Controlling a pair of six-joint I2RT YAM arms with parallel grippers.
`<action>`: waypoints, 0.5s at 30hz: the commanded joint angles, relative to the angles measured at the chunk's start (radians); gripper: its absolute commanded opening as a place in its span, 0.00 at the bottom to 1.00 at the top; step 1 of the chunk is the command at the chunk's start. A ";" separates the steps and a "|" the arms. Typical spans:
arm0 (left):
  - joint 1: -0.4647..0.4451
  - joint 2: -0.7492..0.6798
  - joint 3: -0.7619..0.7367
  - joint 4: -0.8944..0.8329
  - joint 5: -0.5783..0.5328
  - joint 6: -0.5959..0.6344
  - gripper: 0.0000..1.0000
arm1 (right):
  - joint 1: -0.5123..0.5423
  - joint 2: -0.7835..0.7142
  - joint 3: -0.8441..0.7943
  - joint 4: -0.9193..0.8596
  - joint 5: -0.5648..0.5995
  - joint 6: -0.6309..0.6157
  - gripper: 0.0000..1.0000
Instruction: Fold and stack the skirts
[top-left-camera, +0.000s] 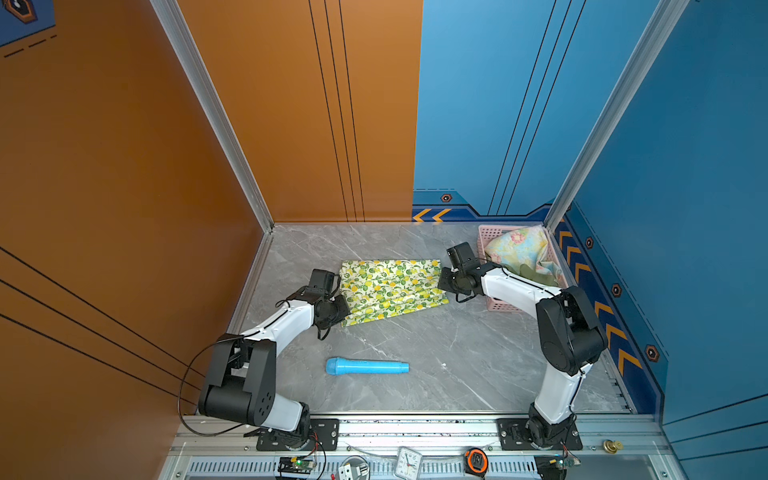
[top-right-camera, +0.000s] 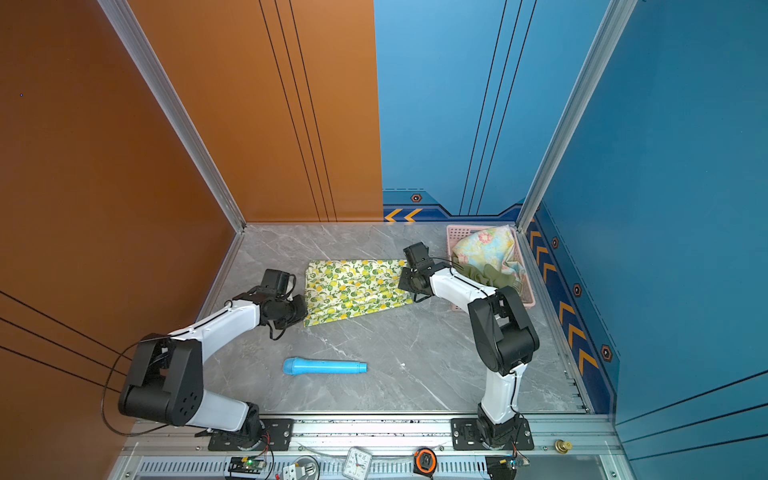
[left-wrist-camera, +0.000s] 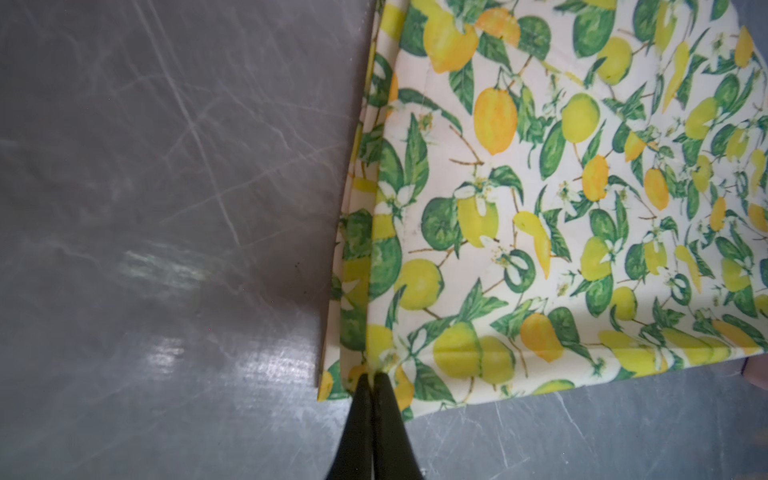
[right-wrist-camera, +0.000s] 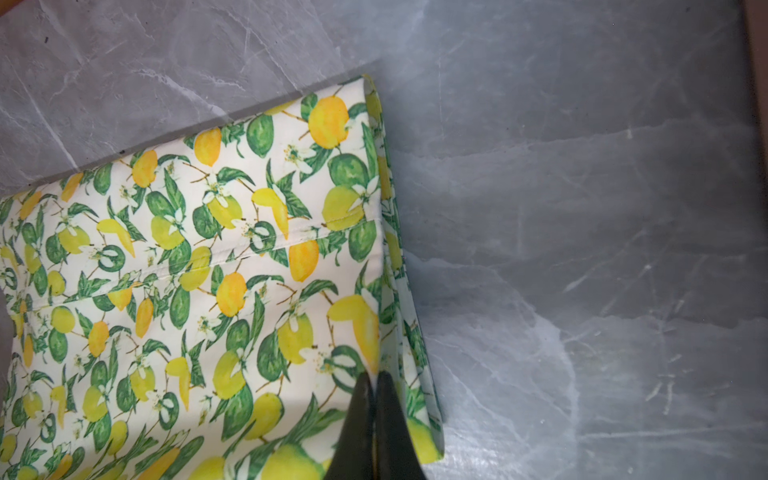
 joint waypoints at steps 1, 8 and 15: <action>-0.013 -0.023 -0.040 -0.017 -0.018 -0.013 0.00 | 0.006 -0.030 -0.046 -0.019 0.016 -0.009 0.00; 0.002 -0.034 -0.037 -0.028 -0.033 -0.015 0.43 | 0.008 -0.044 -0.074 -0.011 0.006 -0.018 0.45; 0.041 0.029 0.092 -0.047 -0.039 0.015 0.61 | -0.039 -0.025 -0.018 -0.020 -0.045 -0.021 0.63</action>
